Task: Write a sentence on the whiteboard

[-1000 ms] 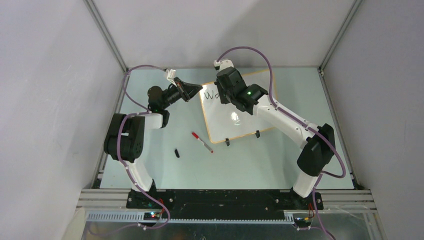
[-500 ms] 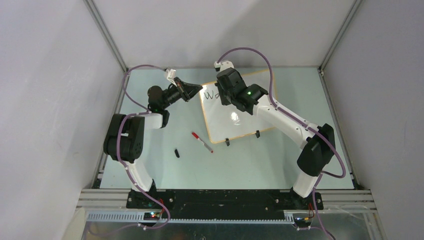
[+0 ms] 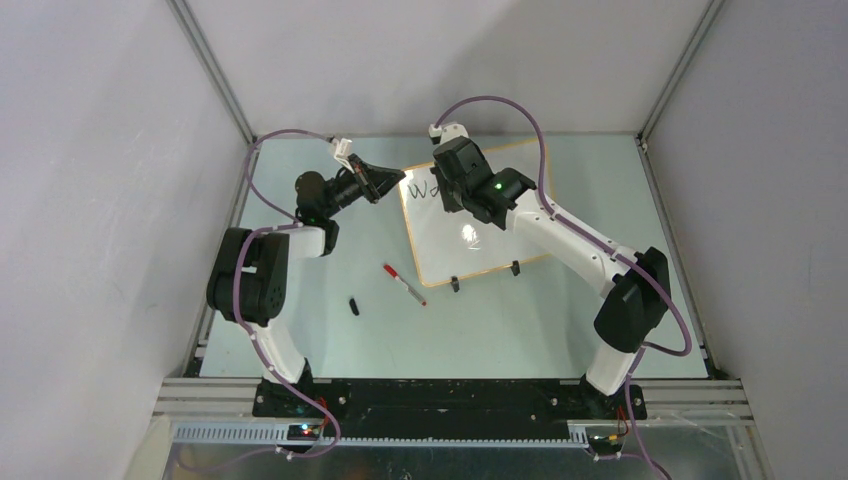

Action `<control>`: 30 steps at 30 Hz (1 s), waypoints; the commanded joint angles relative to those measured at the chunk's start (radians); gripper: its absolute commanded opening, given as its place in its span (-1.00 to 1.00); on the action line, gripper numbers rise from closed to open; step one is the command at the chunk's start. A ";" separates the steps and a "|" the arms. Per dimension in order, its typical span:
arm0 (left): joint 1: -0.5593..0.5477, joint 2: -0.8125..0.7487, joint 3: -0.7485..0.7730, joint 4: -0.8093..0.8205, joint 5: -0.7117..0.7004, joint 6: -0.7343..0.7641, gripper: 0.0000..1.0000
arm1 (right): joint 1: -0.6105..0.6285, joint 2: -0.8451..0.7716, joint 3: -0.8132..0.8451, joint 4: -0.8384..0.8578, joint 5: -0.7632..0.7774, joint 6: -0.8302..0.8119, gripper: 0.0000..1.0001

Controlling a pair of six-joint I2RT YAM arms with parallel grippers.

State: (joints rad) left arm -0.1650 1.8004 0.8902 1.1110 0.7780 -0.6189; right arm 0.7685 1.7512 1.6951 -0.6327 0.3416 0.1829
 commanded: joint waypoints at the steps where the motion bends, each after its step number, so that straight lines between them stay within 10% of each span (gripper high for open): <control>1: -0.041 -0.017 0.004 -0.076 0.040 0.072 -1.00 | -0.012 -0.003 0.019 -0.009 -0.008 0.008 -1.00; 30: -0.041 -0.006 0.027 -0.132 0.078 0.078 -1.00 | -0.104 -0.342 -0.276 0.363 -0.232 0.007 -1.00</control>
State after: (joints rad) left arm -0.1715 1.7969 0.8974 1.0931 0.7818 -0.6033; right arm 0.6693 1.4700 1.4414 -0.4026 0.1192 0.2054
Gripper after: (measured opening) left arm 0.021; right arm 0.139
